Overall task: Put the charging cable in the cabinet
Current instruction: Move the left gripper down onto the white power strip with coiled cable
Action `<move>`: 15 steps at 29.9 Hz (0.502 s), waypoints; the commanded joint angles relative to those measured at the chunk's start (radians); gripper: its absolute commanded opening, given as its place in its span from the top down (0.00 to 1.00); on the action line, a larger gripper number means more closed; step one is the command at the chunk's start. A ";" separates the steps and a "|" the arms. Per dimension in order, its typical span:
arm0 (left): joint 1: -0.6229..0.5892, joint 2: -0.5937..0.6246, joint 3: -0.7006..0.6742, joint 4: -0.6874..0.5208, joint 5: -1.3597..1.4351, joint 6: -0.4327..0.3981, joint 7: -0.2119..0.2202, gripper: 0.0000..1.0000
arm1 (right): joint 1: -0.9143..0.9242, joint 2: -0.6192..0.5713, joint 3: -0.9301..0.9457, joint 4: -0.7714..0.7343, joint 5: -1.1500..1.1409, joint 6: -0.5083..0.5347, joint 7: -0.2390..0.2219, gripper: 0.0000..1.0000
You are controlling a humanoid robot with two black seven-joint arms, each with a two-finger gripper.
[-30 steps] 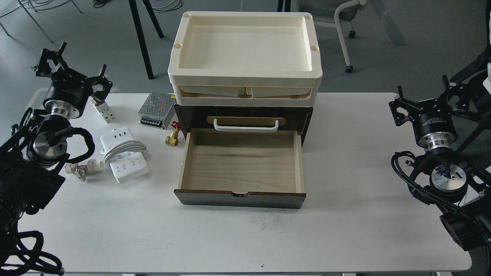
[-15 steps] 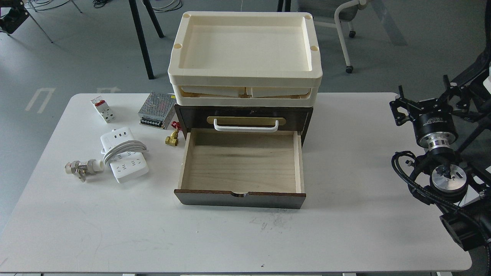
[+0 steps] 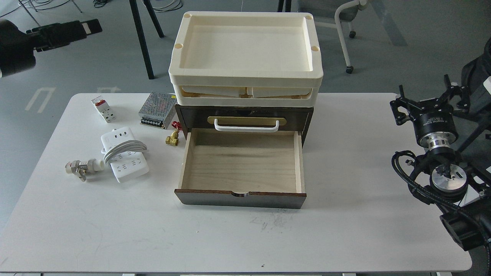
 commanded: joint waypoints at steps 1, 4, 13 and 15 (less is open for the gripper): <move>0.002 0.005 0.161 -0.002 0.101 0.069 -0.030 0.08 | 0.000 0.000 0.004 0.000 0.000 -0.002 0.002 0.00; 0.001 0.008 0.322 0.007 0.223 0.227 -0.059 0.08 | 0.000 0.000 0.004 0.000 0.000 -0.002 0.006 0.00; 0.001 -0.110 0.547 0.177 0.459 0.484 -0.057 0.12 | 0.000 0.000 0.004 0.000 0.000 -0.002 0.006 0.00; 0.004 -0.136 0.548 0.233 0.462 0.490 -0.059 0.13 | 0.000 0.000 0.004 0.000 0.000 -0.002 0.006 0.00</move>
